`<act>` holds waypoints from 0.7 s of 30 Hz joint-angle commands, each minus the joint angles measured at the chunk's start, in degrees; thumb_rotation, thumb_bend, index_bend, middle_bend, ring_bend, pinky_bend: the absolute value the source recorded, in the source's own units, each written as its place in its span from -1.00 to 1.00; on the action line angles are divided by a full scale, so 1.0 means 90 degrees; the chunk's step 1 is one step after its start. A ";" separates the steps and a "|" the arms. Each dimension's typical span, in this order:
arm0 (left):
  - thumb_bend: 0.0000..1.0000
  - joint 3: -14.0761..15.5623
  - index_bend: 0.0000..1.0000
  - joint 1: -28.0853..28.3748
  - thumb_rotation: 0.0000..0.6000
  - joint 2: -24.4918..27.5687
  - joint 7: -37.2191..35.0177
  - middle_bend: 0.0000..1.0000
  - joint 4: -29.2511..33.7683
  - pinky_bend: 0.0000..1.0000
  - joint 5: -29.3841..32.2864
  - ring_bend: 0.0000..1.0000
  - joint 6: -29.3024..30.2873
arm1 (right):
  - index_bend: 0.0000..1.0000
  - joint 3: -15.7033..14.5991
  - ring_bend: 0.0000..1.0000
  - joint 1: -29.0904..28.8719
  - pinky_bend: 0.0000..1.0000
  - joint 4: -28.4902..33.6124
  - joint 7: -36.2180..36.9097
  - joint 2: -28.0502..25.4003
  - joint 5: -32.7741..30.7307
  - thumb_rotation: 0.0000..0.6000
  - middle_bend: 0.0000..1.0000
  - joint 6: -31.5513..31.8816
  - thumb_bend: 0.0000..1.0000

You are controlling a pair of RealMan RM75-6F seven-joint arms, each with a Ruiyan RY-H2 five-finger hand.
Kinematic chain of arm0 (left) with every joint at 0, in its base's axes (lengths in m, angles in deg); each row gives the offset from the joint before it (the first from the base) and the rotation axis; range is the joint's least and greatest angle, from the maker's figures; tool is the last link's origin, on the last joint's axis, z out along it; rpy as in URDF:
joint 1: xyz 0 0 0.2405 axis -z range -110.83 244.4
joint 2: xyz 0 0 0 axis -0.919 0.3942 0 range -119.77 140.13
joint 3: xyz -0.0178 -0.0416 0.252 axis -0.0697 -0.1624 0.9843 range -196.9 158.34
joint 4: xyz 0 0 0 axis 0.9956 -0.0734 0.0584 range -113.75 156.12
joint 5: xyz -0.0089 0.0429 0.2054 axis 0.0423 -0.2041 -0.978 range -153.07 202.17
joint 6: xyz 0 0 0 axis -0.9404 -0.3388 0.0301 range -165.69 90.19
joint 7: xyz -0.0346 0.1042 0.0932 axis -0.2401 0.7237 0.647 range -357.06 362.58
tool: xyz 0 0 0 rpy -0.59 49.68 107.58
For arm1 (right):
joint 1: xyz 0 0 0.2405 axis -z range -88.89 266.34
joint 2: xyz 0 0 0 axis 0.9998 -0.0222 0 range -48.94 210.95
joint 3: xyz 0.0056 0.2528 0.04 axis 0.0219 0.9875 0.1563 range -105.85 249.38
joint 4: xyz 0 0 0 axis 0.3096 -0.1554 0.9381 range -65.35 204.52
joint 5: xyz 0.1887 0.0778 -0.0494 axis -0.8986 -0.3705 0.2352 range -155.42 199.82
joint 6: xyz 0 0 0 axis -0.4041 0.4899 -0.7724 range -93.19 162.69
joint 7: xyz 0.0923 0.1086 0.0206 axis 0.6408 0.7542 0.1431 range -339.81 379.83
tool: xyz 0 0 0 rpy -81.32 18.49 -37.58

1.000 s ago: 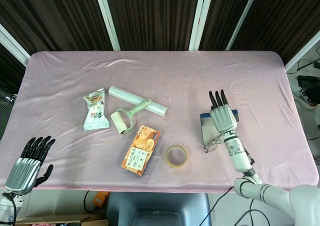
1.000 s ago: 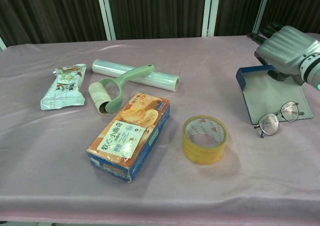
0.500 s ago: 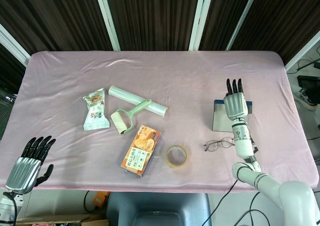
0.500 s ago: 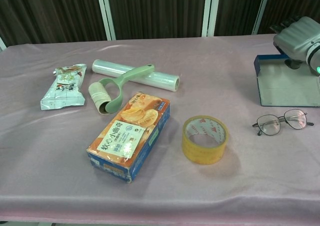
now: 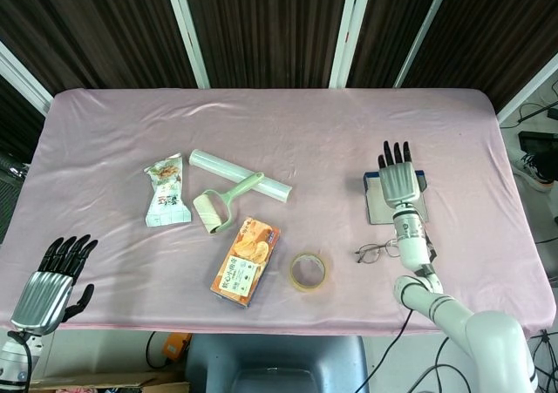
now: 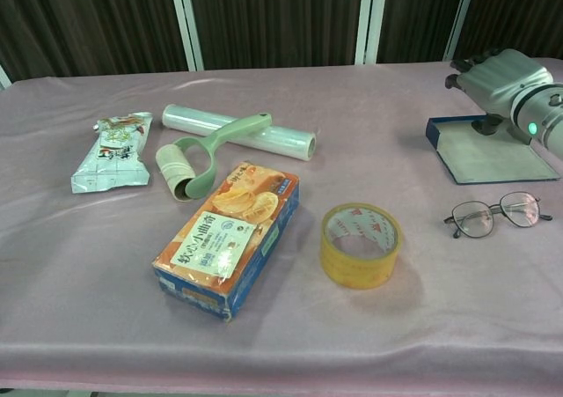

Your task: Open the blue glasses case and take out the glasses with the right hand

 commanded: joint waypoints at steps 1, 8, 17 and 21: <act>-0.18 0.0013 -1.00 -0.0007 1.00 0.0000 -0.0010 -0.93 -0.0002 -1.00 -0.0023 -1.00 0.0015 | -0.45 -0.0160 -1.00 0.0314 -1.00 0.1153 0.0254 -0.0597 0.0253 1.00 -0.93 0.0316 -0.04; -0.18 0.0025 -1.00 -0.0011 1.00 -0.0017 0.0048 -0.93 0.0016 -1.00 -0.0048 -1.00 0.0022 | -0.21 -0.0993 -1.00 0.1143 -1.00 0.4183 0.1002 -0.2302 0.1355 1.00 -0.93 0.1006 -0.05; -0.18 0.0051 -1.00 -0.0019 1.00 -0.0044 0.0136 -0.93 0.0035 -1.00 -0.0093 -1.00 0.0031 | -0.04 -0.1757 -1.00 0.1619 -1.00 0.5517 0.1261 -0.3344 0.2038 1.00 -0.93 0.1161 -0.05; -0.18 0.0052 -1.00 -0.0027 1.00 -0.0046 0.0136 -0.93 0.0037 -1.00 -0.0104 -1.00 0.0055 | -0.01 -0.1831 -1.00 0.1665 -1.00 0.5367 0.1293 -0.3308 0.2026 1.00 -0.93 0.1079 -0.05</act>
